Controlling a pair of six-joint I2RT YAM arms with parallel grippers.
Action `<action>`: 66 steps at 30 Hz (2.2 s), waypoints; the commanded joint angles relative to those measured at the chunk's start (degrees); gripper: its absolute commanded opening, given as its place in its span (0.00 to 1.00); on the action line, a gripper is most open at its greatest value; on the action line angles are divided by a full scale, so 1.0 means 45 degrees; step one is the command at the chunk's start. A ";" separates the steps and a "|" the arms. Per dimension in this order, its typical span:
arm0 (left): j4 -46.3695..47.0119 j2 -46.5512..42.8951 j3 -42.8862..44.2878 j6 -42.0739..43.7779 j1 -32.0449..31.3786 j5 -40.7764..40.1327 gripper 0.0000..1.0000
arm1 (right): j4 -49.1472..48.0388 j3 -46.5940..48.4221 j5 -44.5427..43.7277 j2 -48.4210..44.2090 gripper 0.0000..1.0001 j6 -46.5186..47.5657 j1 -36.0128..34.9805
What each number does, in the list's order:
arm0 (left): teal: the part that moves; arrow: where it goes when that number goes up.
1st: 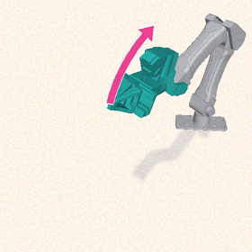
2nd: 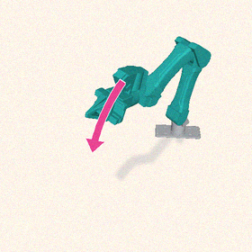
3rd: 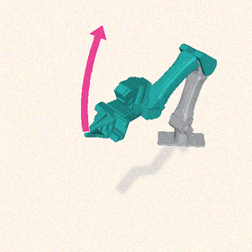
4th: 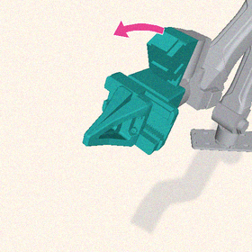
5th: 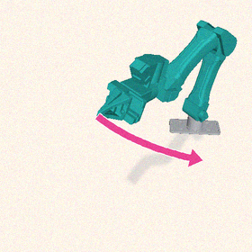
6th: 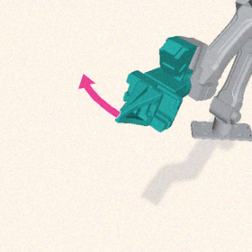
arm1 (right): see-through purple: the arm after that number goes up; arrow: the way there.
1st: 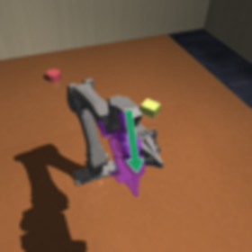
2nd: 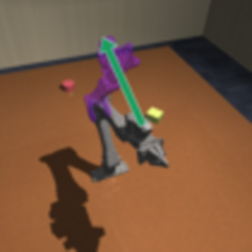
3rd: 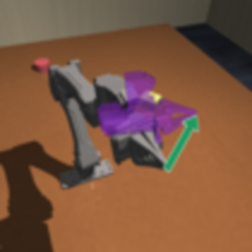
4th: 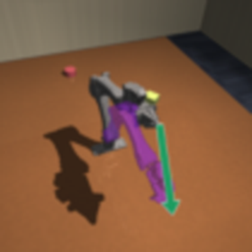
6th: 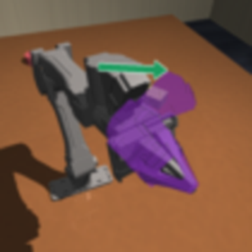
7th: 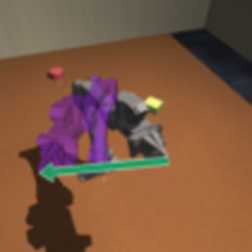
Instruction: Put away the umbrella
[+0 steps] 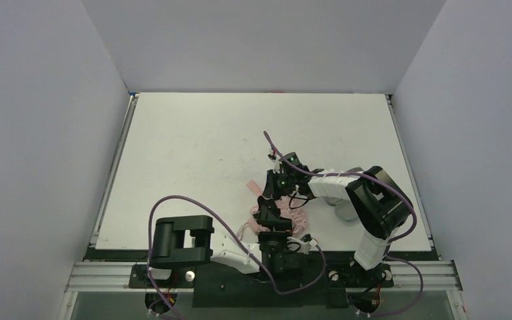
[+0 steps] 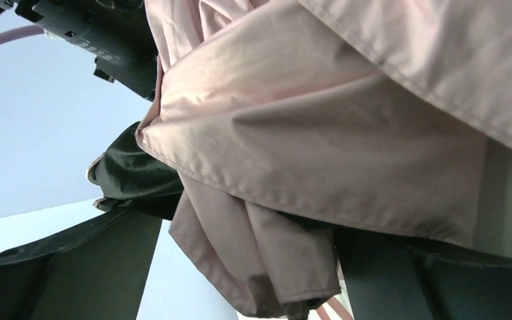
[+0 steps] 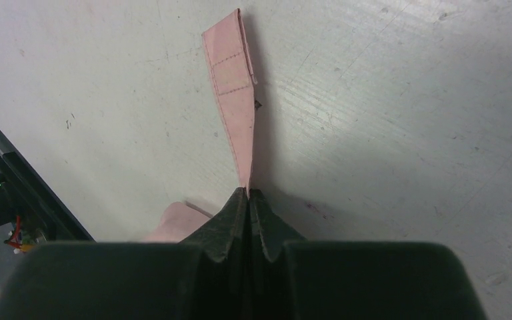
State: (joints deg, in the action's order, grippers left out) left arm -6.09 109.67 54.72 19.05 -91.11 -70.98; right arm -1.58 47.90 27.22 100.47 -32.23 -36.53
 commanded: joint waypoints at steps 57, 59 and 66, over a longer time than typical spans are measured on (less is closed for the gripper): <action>0.4314 -0.4306 -0.3050 -0.7346 0.6753 1.4753 0.97 | -0.0249 0.0368 -0.0147 0.0184 0.00 0.0219 -0.0082; 0.4875 -0.3872 -0.3209 -0.7273 0.6736 1.4091 0.98 | -0.0324 0.0315 -0.0133 0.0239 0.00 0.0193 -0.0099; 0.6083 -0.2103 -0.3404 -0.6726 0.6567 1.2602 0.61 | -0.0476 0.0171 -0.0083 0.0332 0.00 0.0189 -0.0095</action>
State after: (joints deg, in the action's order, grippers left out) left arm 16.75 95.31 40.14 -14.48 -61.34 -6.68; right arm -2.76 48.49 26.52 101.10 -31.83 -36.47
